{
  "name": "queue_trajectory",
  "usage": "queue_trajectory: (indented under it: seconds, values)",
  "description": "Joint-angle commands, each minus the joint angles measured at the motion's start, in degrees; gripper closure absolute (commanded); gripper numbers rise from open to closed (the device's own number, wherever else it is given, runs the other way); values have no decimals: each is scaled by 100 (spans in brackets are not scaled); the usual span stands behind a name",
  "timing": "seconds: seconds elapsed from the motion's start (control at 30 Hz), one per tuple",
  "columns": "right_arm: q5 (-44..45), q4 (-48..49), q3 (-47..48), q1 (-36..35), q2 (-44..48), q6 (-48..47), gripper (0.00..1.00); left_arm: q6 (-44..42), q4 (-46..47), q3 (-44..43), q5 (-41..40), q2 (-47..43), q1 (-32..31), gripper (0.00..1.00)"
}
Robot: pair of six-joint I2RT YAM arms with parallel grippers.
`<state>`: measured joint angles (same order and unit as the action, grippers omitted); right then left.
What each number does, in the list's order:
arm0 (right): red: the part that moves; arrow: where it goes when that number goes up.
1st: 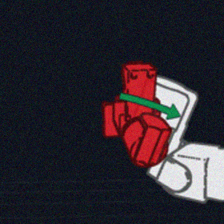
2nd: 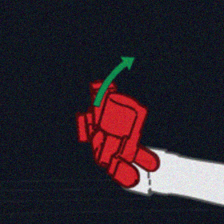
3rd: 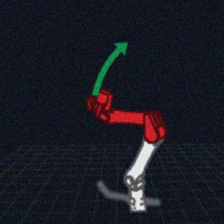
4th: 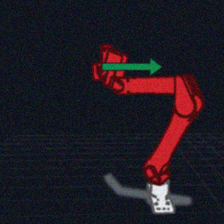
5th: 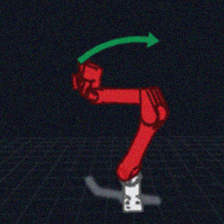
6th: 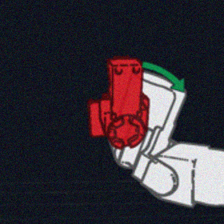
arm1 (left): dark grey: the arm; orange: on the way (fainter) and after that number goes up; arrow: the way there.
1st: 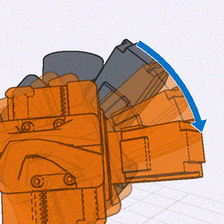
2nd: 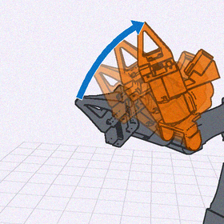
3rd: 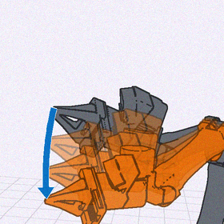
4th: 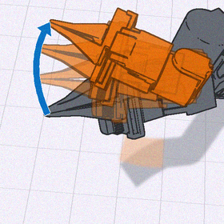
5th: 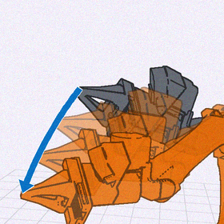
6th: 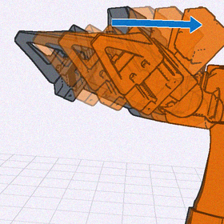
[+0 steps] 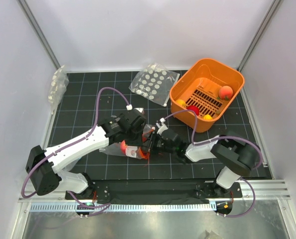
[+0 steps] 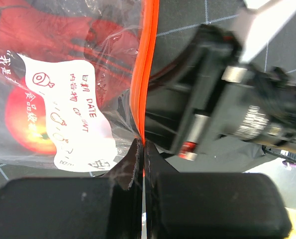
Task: Place the food in the zip-top bag and seal the zipper
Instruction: Place the fake fruit in the zipper food storage bag.
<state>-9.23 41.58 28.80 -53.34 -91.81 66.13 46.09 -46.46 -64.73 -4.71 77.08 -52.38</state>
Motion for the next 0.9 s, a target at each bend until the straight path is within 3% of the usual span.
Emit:
queue_trajectory:
  seconds: [0.0,0.13,0.23,0.57,0.7,0.77,0.87]
  values:
    - [-184,552,459,-97,-363,-21,84,15,146,-242,58,-52,9,100]
    - [-430,1568,671,-124,-1188,198,84,41,154,-225,84,-88,9,100]
    - [-422,1862,575,-133,-1270,295,85,85,163,-111,76,-140,9,100]
    - [-43,923,161,-71,-242,-240,83,208,541,549,155,-386,193,100]
    - [298,28,21,8,765,-539,79,103,489,462,58,-474,219,100]
    - [868,-1200,55,8,1347,-1002,71,41,427,470,58,-431,237,100]
    - [1739,-3021,293,17,2498,-1365,73,32,471,549,58,-360,246,100]
